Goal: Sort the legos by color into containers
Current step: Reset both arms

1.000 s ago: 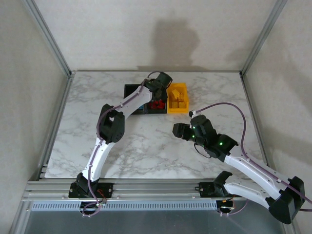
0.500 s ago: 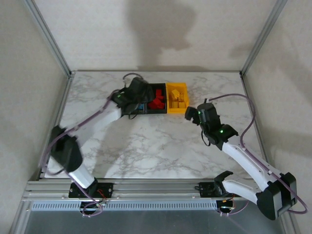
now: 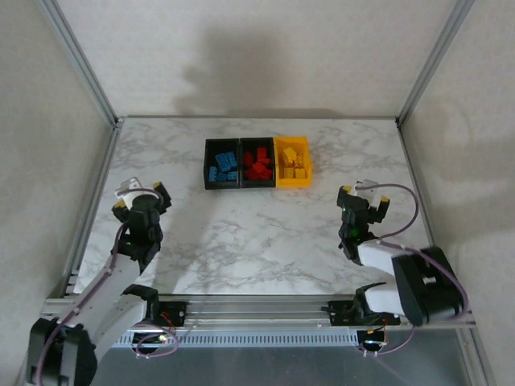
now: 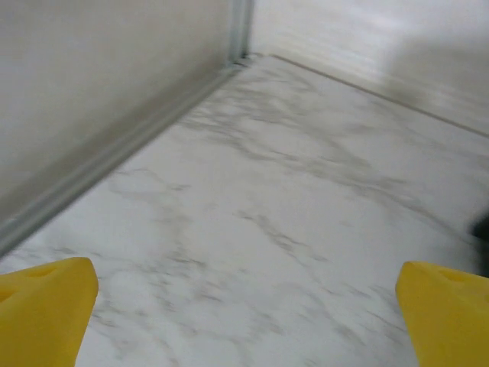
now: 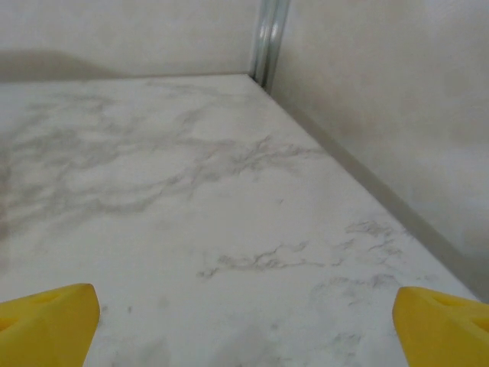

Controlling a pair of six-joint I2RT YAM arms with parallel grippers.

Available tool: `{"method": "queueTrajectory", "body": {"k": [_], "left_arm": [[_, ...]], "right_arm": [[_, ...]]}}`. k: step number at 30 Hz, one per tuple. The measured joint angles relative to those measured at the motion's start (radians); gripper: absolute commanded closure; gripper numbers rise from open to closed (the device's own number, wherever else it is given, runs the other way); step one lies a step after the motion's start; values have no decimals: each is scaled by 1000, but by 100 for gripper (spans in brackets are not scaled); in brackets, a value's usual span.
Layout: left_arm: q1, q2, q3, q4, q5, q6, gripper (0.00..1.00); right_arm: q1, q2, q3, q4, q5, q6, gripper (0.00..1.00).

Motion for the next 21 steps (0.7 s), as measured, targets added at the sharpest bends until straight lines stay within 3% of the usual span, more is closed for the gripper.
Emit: {"method": "queueTrajectory", "body": {"k": [3, 6, 11, 14, 17, 21], "left_arm": [[109, 114, -25, 138, 34, 21, 0], [143, 242, -56, 286, 67, 43, 0], [111, 414, -149, 603, 110, 47, 0], [49, 521, -151, 761, 110, 91, 0], [3, 646, -168, 971, 119, 142, 1], [4, 673, -185, 1045, 126, 163, 0]], "right_arm": [[-17, 146, -31, 188, -43, -66, 1], [-64, 187, -27, 266, -117, -77, 1], [-200, 175, -74, 433, -359, -59, 1], [-224, 190, -82, 444, -453, -47, 1], [-227, 191, -74, 443, -502, -40, 1], [-230, 191, -66, 436, -533, -35, 1]]}}
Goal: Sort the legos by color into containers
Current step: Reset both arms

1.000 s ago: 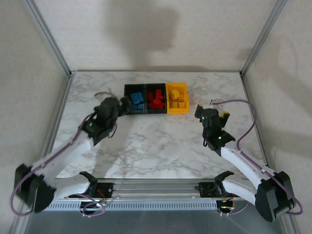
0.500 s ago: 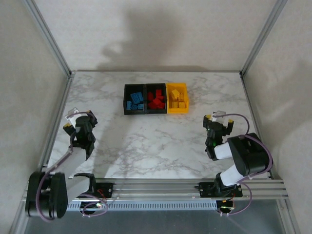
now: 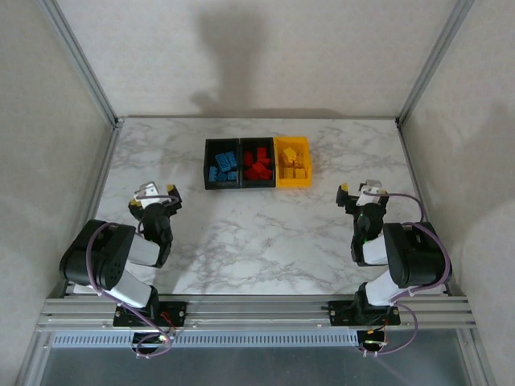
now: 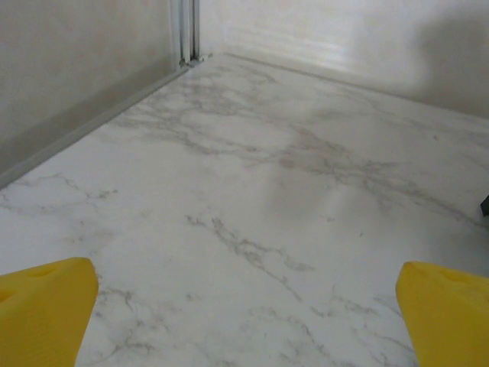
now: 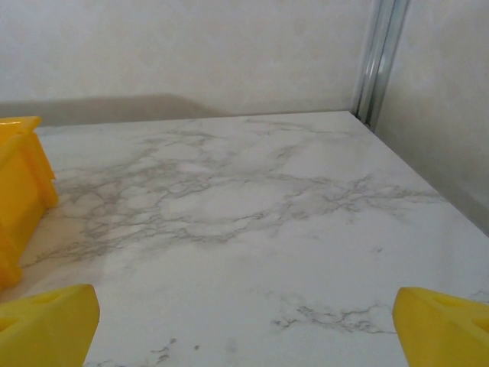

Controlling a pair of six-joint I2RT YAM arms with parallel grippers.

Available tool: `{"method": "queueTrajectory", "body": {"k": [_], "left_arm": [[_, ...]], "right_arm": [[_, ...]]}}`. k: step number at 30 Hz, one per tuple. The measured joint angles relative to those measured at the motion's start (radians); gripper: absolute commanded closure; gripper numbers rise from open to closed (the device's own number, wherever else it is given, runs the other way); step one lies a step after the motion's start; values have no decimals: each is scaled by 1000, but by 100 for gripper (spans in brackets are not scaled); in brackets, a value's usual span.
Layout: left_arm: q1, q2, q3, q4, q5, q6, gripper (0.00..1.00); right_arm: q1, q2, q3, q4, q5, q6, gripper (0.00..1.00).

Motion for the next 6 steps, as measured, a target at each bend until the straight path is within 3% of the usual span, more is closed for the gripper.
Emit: {"method": "queueTrajectory", "body": {"k": [6], "left_arm": [[19, 0, 0, 45, 14, 3, 0]], "right_arm": [[-14, 0, 13, -14, -40, 13, 1]]}}
